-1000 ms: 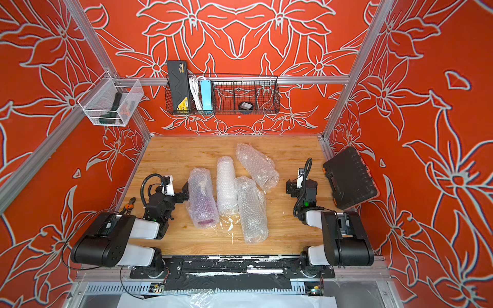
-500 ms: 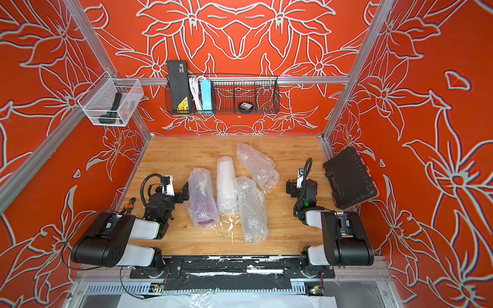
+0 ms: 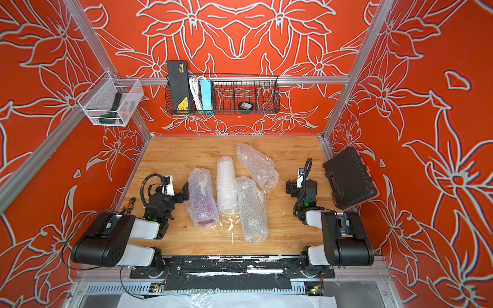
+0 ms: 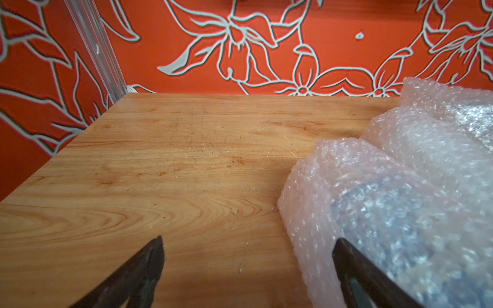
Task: Unwrap the vase from the bubble wrap
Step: Unwrap the bubble wrap at the center of the board.
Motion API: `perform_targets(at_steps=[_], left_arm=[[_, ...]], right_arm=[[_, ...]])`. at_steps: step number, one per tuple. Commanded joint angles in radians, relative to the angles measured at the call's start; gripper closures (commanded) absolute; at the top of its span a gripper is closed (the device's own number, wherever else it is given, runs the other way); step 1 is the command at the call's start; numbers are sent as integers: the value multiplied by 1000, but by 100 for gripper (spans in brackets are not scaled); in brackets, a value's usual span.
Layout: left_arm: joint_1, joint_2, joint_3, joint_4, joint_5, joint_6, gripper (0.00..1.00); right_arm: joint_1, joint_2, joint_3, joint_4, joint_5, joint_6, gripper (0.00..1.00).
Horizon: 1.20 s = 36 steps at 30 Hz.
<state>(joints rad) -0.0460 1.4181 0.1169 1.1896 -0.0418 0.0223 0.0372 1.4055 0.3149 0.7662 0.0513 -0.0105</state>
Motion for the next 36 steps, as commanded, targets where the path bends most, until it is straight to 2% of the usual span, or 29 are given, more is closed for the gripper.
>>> perform_targets(at_steps=[1,7,16,18,25,28,29,30,31,32,34,36], left_arm=[[0,-11,5,20,11,2,3],[0,-11,6,21,11,2,2],[25,-11,7,19,61,-2,2],[25,-10,5,25,105,12,2],[34,-8,10,15,92,-7,3],[34,-9,10,15,92,-7,2],[34,-11,7,21,86,-11,3],[35,-24,17,5,59,-22,2],[37,-56,53,-87,38,-29,3],[38,-86,107,-211,26,-31,2],[39,-134,172,-353,20,-25,3],[38,-204,216,-466,-20,-55,3]], right_arm=[[-3,7,18,11,-8,-13,2],[-3,7,19,11,-10,-13,2],[-13,10,27,-1,-24,-8,2],[-13,9,21,7,-26,-7,2],[-13,12,24,4,-26,-6,2],[-11,7,22,10,-9,-8,2],[-8,-7,34,1,45,13,2],[-7,-52,81,-120,90,27,2],[-6,-121,156,-323,115,38,2],[-2,-189,208,-408,114,30,2],[4,-318,224,-422,98,38,2],[6,-429,300,-558,95,52,2]])
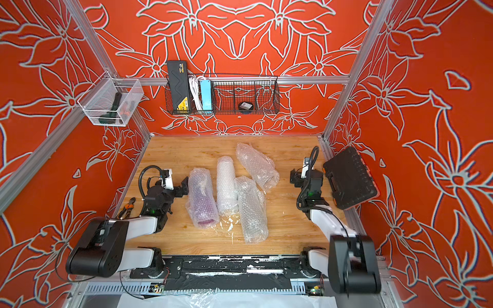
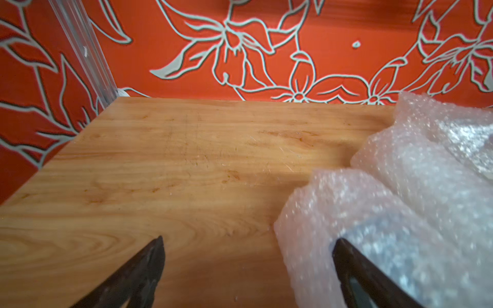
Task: Unwrap the vase from the bubble wrap
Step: Unwrap the bubble wrap at the center of the board.
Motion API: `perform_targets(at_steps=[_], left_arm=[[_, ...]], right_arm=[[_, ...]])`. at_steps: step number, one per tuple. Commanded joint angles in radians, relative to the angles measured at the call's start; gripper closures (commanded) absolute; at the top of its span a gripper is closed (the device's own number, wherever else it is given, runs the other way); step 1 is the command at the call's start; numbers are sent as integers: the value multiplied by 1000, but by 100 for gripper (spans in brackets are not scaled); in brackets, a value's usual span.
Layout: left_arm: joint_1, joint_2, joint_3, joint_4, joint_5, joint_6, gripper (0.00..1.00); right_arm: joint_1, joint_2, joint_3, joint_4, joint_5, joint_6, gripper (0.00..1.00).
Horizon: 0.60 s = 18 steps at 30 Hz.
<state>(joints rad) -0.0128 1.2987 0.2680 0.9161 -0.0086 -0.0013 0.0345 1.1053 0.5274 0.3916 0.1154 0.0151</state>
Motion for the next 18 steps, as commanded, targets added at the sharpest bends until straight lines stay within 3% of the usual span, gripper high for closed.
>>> perform_targets(at_steps=[1,3,6,8,11,15,18], left_arm=[[5,-128,86,-254,-93,-71,3],[5,-198,138,-385,-152,-159,3],[4,-296,295,-746,-156,-352,2],[1,-356,394,-971,-5,-415,2],[-48,-466,414,-1160,205,-443,2],[-160,-638,430,-1399,300,-470,2],[-226,-749,415,-1500,388,-550,2]], right_arm=[[8,-169,136,-286,26,44,2],[9,-218,188,-411,-32,112,2],[14,-272,217,-571,-200,219,2],[21,-322,191,-641,-336,245,2],[45,-410,167,-758,-504,230,2],[129,-545,203,-969,-617,162,2],[277,-597,231,-984,-647,202,2]])
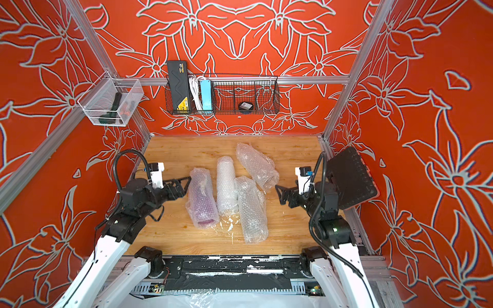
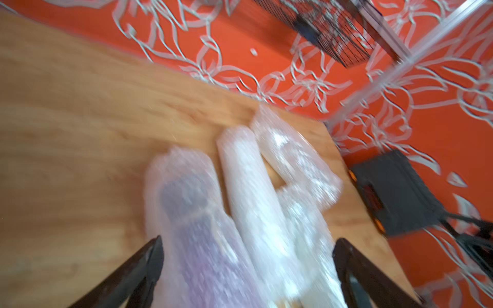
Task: Unwrap the vase from the bubble wrap
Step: Unwrap the bubble wrap at the center of the board.
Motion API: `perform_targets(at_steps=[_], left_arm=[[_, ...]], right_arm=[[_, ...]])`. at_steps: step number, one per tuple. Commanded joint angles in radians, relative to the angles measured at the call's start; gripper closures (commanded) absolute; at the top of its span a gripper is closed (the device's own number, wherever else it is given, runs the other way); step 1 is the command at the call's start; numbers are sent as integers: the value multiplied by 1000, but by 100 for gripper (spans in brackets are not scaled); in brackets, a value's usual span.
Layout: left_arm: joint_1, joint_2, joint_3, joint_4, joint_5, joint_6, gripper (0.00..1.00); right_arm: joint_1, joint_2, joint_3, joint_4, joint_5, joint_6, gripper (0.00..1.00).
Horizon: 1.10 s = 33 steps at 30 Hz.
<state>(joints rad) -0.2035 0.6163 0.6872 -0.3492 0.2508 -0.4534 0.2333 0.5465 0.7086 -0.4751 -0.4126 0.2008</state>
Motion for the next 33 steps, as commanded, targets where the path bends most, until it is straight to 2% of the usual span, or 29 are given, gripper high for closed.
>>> perform_targets(at_steps=[1,4,6,8,11,15,18,23,28,33], left_arm=[[-52,-106,-21,-257,138,-126,2],[-60,-178,-50,-303,156,-165,3],[-60,-190,-63,-320,176,-168,4],[-62,-191,-81,-318,202,-169,5],[-66,-185,-97,-330,194,-167,9],[-72,-211,-128,-350,183,-212,13],[-71,-268,-182,-310,179,-293,18],[-71,-280,-263,-215,180,-369,27],[-71,-255,-298,-185,165,-350,30],[-71,-247,-307,-166,159,-369,39]], right_arm=[[116,-22,56,-129,-127,21,2],[219,29,22,-97,-124,56,2],[332,71,-12,-30,-80,96,2],[496,145,-12,-2,47,96,2],[676,239,1,68,167,100,2],[795,327,-4,188,227,138,2],[903,457,8,293,285,150,3],[955,636,22,474,303,166,5],[959,754,60,529,331,157,9],[960,879,143,550,318,143,18]])
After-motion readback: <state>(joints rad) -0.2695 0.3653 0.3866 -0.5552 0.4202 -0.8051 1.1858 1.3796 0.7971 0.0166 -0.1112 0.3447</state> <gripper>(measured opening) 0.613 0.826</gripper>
